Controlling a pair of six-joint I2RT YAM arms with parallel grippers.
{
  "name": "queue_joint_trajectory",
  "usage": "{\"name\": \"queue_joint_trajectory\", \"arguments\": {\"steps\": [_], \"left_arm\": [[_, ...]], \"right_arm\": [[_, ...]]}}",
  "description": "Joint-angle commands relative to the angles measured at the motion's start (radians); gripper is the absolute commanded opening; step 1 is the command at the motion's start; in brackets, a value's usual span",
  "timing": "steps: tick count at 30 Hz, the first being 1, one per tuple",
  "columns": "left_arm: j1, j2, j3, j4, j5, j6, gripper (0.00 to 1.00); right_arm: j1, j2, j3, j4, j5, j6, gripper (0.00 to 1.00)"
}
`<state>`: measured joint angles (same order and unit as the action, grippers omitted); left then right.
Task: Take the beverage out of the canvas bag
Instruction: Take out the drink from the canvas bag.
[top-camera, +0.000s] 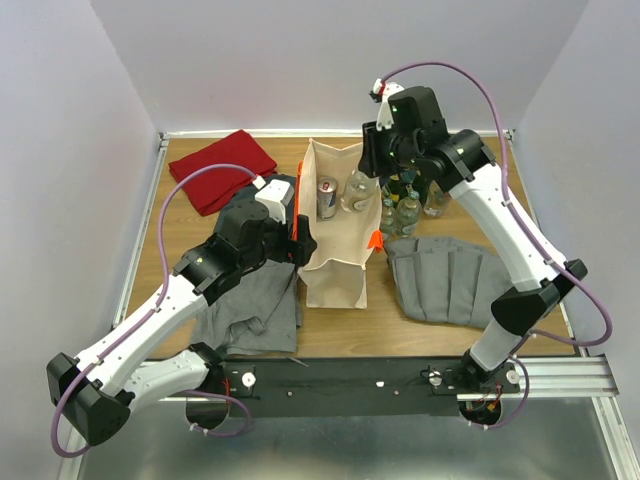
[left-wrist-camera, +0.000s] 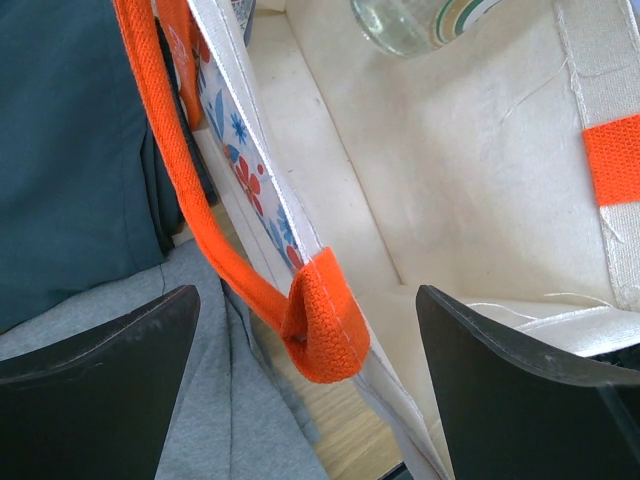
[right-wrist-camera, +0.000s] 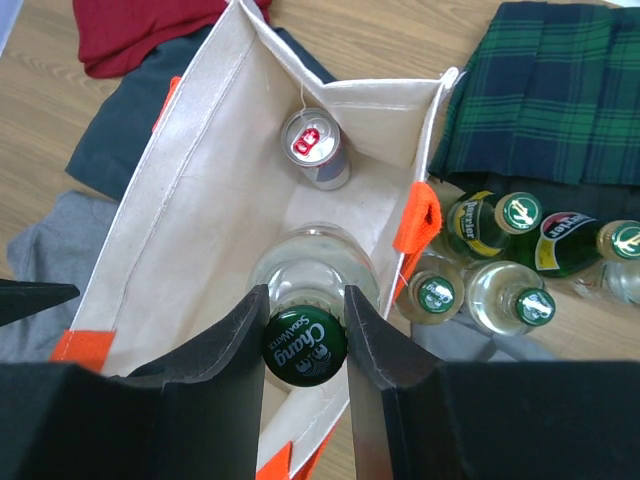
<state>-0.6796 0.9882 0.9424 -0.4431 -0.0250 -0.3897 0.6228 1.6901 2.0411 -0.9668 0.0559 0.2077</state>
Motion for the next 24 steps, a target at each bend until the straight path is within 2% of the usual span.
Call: {"name": "queue_joint_trajectory", "arguments": {"steps": [1,15,24], "left_arm": [[0.006,-0.013,0.022,0.011,-0.004,-0.003,0.99],[0.006,-0.016,0.021,0.009,-0.009,0.002,0.99],[0.006,-0.011,0.021,0.006,-0.010,0.002,0.99]], "right_arm": [[0.008,-0.082,0.053,0.119,0.045,0.001,0.01],[0.008,-0.141,0.062,0.115,0.133,0.009,0.01],[0.008,-0.175,0.062,0.111,0.248,0.001,0.01]]}}
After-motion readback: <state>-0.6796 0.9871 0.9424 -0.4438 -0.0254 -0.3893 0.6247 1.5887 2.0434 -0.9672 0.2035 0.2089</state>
